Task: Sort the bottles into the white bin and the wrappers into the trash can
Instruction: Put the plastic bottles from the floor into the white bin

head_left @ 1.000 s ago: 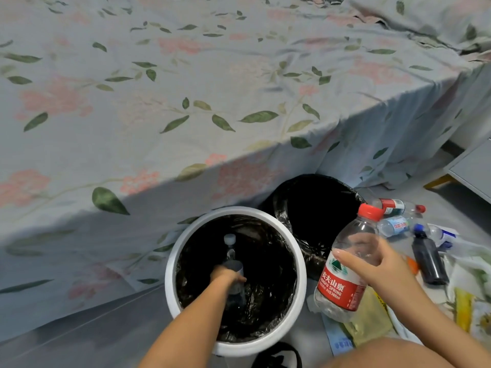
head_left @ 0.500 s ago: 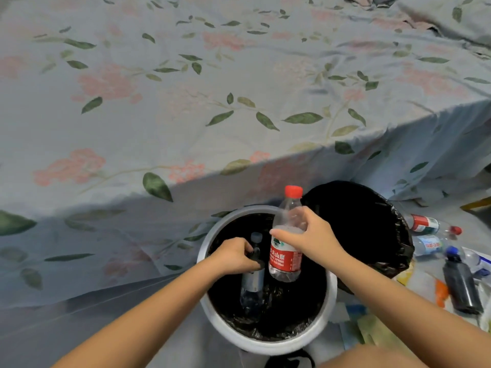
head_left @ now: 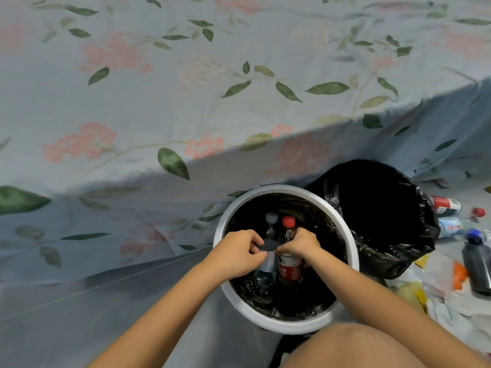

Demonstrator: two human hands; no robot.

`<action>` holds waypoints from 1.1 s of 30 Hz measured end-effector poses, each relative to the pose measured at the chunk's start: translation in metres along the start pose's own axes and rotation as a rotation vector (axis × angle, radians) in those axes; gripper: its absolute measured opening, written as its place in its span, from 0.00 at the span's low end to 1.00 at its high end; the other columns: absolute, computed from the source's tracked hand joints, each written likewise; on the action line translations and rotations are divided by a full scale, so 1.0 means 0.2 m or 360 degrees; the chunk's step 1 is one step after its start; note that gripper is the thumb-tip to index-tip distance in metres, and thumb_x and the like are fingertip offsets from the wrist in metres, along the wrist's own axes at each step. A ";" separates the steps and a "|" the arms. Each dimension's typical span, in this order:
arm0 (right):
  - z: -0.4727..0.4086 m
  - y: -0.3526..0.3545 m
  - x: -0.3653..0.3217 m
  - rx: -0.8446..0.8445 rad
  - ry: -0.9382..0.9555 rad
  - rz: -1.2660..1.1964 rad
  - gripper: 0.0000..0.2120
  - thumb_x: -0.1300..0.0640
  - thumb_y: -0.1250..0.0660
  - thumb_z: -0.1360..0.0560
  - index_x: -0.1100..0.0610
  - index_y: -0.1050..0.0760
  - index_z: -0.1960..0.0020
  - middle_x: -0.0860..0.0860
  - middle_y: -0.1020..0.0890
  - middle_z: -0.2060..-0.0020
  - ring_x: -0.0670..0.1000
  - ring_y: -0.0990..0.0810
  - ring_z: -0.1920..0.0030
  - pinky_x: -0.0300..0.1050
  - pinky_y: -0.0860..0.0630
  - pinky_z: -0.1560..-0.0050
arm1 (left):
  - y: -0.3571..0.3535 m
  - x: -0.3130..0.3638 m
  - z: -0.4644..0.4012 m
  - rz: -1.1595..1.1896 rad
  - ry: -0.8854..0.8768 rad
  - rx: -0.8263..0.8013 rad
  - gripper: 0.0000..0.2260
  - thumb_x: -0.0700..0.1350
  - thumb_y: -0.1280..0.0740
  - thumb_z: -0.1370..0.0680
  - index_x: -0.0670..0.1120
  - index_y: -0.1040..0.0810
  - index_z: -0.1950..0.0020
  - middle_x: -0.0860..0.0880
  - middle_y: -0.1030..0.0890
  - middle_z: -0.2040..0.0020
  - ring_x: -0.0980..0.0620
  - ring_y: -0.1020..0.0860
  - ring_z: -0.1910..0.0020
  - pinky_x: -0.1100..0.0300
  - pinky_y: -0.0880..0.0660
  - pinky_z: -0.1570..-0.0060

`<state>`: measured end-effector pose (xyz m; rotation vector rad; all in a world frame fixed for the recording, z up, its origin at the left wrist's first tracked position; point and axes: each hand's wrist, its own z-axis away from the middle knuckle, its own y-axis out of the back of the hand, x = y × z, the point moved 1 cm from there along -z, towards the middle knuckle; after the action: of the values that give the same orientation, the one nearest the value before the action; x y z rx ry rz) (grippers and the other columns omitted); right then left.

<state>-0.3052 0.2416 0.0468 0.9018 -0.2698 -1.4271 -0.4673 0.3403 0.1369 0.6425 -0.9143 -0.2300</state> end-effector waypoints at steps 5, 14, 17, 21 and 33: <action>-0.10 -0.10 0.03 -0.0195 -0.0212 0.0252 0.34 0.45 0.26 0.33 0.61 0.32 0.35 0.56 0.25 0.38 0.54 0.24 0.38 0.41 0.26 0.49 | -0.02 -0.02 0.01 0.0014 -0.0033 0.0089 0.11 0.49 0.34 0.24 0.50 0.23 0.43 0.58 0.20 0.56 0.58 0.20 0.56 0.61 0.23 0.49; 0.02 0.03 -0.03 -0.0341 0.0181 0.0571 0.21 0.43 0.35 0.26 0.61 0.23 0.48 0.56 0.20 0.49 0.56 0.21 0.47 0.42 0.26 0.54 | -0.10 -0.02 0.10 -0.0752 -0.0434 0.0193 0.12 0.57 0.42 0.22 0.56 0.25 0.43 0.56 0.22 0.48 0.55 0.23 0.48 0.60 0.26 0.52; 0.25 0.27 -0.03 -0.0268 0.0580 0.0395 0.10 0.51 0.35 0.26 0.57 0.23 0.59 0.52 0.20 0.63 0.54 0.21 0.55 0.41 0.28 0.59 | -0.15 -0.07 0.17 -0.0872 -0.0610 0.0147 0.13 0.61 0.43 0.24 0.56 0.23 0.54 0.58 0.21 0.60 0.59 0.22 0.59 0.65 0.31 0.63; 0.53 0.62 0.16 0.0127 0.0939 -0.0078 0.09 0.59 0.34 0.27 0.53 0.20 0.48 0.44 0.18 0.63 0.39 0.21 0.63 0.30 0.26 0.57 | -0.27 -0.16 0.16 -0.1189 -0.0770 0.0260 0.17 0.57 0.39 0.29 0.52 0.28 0.76 0.55 0.28 0.79 0.58 0.29 0.78 0.63 0.39 0.67; 0.52 0.94 1.13 0.0688 0.0064 -0.0190 0.02 0.58 0.32 0.29 0.56 0.21 0.58 0.54 0.17 0.62 0.55 0.19 0.56 0.44 0.27 0.57 | -0.34 -0.03 0.12 -0.1183 -0.0645 0.0504 0.16 0.57 0.42 0.30 0.51 0.26 0.74 0.54 0.26 0.76 0.54 0.25 0.73 0.61 0.38 0.68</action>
<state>-0.1945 -0.0262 0.1632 1.3147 -0.5145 -1.4848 -0.4834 0.2789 0.1022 1.2502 -1.0759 -0.9170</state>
